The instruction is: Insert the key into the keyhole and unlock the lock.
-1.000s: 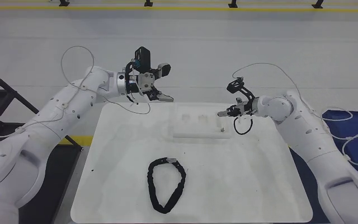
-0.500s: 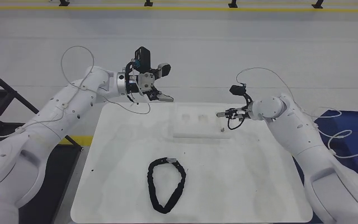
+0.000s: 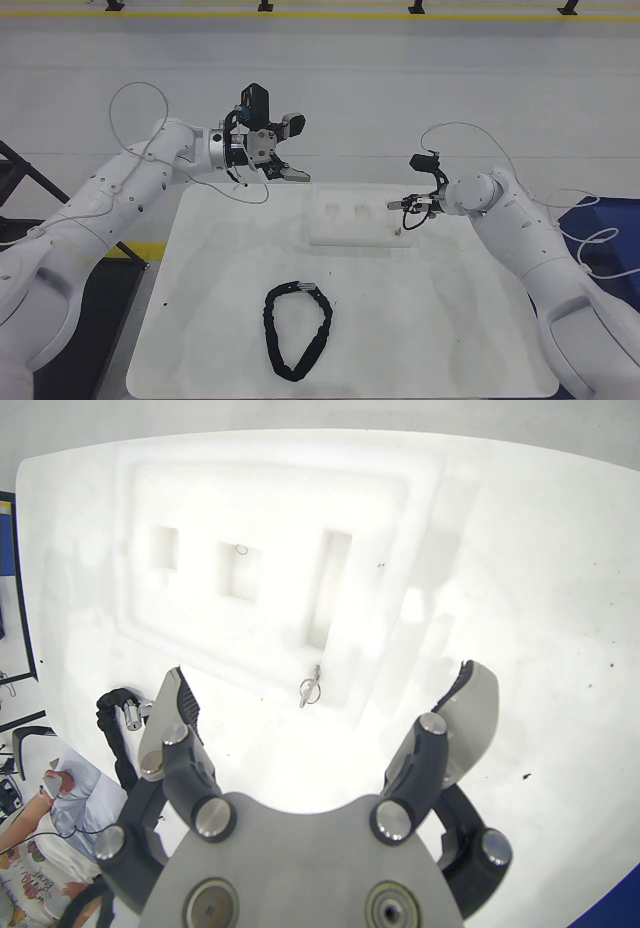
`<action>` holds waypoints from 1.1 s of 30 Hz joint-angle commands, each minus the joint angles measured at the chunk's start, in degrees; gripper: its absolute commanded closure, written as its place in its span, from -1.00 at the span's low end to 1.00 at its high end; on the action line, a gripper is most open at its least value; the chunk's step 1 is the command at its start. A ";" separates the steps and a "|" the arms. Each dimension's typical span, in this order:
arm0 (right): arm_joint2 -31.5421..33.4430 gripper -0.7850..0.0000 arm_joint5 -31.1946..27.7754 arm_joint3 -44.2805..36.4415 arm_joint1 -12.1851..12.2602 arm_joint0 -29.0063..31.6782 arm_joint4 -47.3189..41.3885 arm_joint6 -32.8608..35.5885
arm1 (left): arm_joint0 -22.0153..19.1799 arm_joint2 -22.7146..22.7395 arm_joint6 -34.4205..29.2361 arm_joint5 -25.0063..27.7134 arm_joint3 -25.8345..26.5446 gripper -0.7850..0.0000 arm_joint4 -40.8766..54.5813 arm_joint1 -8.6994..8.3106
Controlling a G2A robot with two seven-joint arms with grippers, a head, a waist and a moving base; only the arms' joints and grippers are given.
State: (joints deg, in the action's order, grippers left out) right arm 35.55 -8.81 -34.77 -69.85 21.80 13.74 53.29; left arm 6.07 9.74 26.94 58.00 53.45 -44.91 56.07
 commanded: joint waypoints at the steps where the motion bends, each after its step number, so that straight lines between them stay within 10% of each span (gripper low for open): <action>1: 0.00 -1.00 0.00 0.00 0.00 0.00 0.00 0.00 | 0.00 0.00 0.00 0.00 0.00 -1.00 0.00 0.00; 28: -1.83 -1.00 16.00 -21.72 1.21 6.19 15.81 8.29 | 0.00 0.00 0.00 0.00 0.00 -1.00 0.00 0.00; 33: -2.38 -0.63 15.63 -20.36 0.49 6.44 16.82 8.06 | 0.00 0.00 0.00 0.00 0.00 -1.00 0.00 0.00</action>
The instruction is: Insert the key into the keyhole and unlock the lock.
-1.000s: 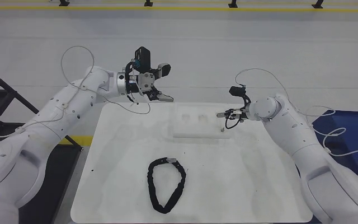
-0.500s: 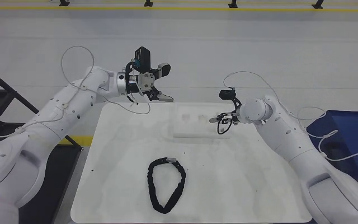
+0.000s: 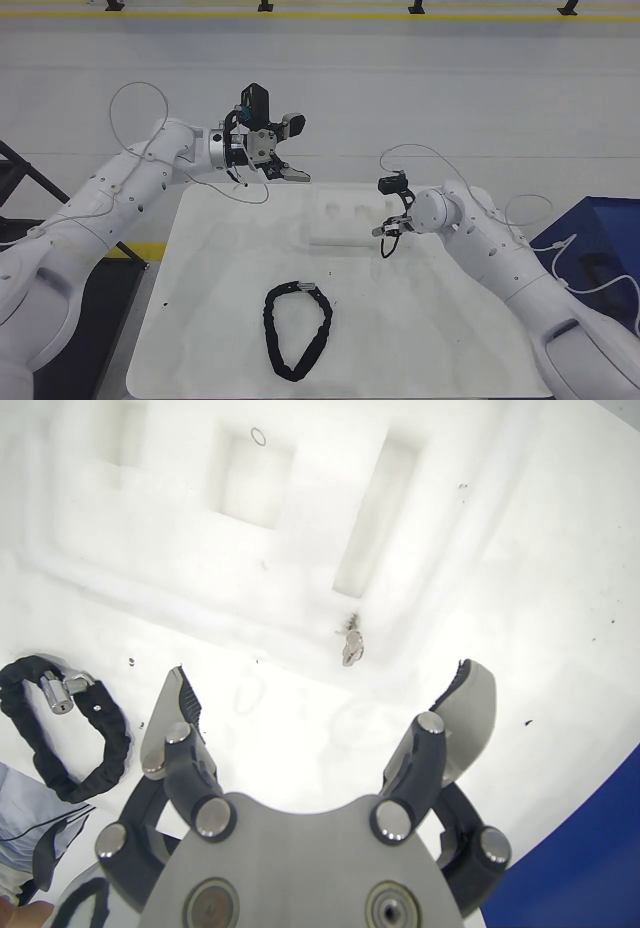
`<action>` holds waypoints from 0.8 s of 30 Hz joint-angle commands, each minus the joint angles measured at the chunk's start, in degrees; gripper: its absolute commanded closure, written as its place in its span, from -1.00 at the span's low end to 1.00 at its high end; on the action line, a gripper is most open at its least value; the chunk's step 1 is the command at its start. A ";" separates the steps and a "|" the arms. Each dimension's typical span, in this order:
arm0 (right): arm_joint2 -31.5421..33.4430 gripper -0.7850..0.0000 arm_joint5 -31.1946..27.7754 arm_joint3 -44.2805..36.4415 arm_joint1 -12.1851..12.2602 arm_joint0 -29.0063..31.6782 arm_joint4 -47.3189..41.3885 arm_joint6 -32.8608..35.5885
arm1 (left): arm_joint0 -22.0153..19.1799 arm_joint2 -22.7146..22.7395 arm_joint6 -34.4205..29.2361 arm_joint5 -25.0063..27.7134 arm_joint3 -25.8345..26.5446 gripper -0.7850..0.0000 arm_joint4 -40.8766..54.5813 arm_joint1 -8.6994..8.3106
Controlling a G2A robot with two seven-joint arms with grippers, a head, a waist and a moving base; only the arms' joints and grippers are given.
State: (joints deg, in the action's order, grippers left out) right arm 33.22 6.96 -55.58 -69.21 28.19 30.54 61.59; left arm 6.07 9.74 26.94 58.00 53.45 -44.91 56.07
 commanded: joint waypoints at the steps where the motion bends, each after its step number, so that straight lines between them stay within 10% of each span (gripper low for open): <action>1: -0.07 -0.53 -0.34 1.07 -0.31 0.04 -0.02 -0.32 | 0.00 0.00 0.00 0.00 0.00 -1.00 0.00 0.00; 7: -0.25 0.00 -0.66 4.35 -1.38 -0.49 0.10 -0.70 | 0.00 0.00 0.00 0.00 0.00 -1.00 0.00 0.00; 24: -0.54 0.57 1.65 11.72 -4.62 -1.09 0.64 -4.45 | 0.00 0.00 0.00 0.00 0.00 -1.00 0.00 0.00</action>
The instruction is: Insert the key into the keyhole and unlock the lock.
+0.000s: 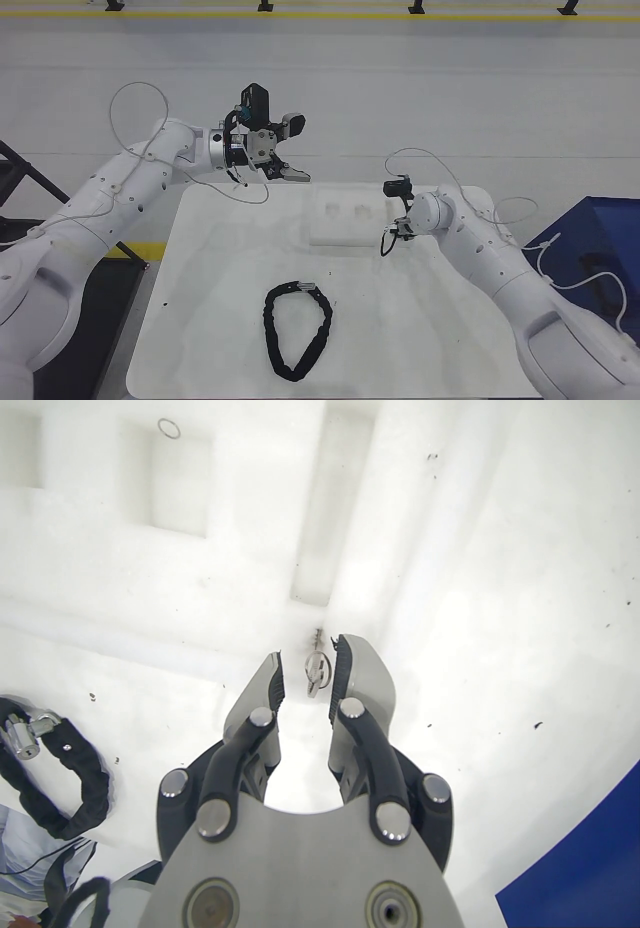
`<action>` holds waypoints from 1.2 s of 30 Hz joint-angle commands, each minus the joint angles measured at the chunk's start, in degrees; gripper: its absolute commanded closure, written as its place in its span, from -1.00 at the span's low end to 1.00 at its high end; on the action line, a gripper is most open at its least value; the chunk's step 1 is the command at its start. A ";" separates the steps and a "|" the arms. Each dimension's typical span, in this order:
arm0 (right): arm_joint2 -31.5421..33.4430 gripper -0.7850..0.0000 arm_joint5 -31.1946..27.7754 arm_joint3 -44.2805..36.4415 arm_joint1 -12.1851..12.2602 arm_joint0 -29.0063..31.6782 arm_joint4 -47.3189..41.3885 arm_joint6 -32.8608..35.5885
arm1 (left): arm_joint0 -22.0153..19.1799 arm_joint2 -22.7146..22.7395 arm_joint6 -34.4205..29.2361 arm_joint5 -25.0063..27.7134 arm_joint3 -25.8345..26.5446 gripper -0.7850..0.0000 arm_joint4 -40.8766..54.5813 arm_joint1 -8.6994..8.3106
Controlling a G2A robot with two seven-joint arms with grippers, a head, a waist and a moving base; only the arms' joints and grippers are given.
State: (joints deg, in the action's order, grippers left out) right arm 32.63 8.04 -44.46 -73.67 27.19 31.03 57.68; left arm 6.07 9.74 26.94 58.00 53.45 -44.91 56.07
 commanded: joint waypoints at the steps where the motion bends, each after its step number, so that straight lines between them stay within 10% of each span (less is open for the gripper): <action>1: -0.05 0.65 1.41 0.94 -0.39 -0.09 0.49 -1.07 | 0.00 0.00 0.00 0.00 0.00 -1.00 0.00 0.00; 9: 0.26 1.00 0.21 4.12 -1.82 -0.42 -0.46 -1.70 | 0.00 0.00 0.00 0.00 0.00 -1.00 0.00 0.00; 22: 1.76 1.00 2.36 3.15 -2.40 -2.40 1.83 0.69 | 0.00 0.00 0.00 0.00 0.00 -1.00 0.00 0.00; 36: 11.39 1.00 7.56 -19.54 3.32 3.21 7.65 7.87 | 0.00 0.00 0.00 0.00 0.00 -1.00 0.00 0.00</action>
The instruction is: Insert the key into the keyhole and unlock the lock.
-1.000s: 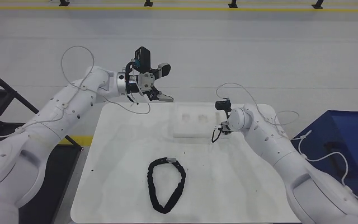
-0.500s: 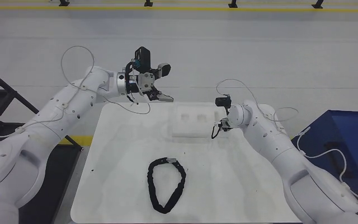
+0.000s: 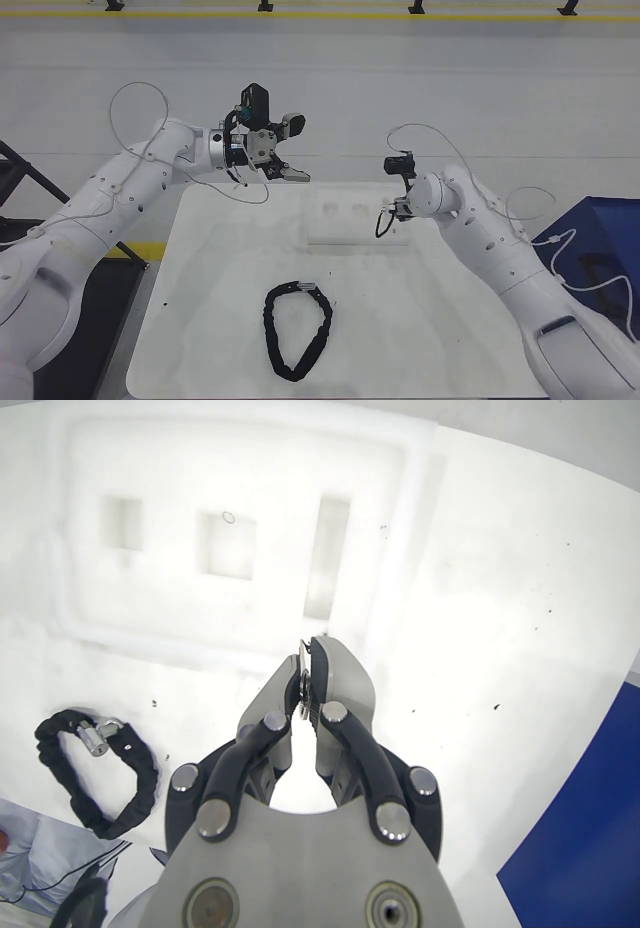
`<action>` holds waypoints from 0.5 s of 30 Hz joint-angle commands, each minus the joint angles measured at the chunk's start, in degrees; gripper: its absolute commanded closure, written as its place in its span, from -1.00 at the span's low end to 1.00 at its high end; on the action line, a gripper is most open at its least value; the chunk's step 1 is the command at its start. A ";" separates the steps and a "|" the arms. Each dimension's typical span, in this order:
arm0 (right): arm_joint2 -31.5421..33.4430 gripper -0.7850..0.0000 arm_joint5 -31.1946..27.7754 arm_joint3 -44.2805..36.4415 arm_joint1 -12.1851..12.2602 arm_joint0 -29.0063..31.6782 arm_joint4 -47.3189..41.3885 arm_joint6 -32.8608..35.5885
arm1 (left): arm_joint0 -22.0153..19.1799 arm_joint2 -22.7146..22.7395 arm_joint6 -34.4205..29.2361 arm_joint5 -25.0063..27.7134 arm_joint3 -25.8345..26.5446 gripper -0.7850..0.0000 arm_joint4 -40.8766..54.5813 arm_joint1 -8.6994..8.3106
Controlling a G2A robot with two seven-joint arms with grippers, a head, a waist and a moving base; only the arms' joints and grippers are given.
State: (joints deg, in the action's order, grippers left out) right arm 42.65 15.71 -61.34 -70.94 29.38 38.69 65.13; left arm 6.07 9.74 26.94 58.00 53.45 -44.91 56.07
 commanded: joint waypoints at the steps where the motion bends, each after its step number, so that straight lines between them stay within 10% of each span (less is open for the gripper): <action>1: 2.78 1.00 -0.31 -4.96 1.19 2.09 -0.10 0.77 | 0.00 0.00 0.00 0.00 0.00 -1.00 0.00 0.00; 15: 23.33 1.00 -5.90 -36.61 7.31 21.21 -7.02 1.88 | 0.00 0.00 0.00 0.00 0.00 -1.00 0.00 0.00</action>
State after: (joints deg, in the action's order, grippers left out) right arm 64.82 10.42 -96.73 -63.77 49.39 33.01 67.54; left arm 6.07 9.74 26.94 58.00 53.45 -44.91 56.07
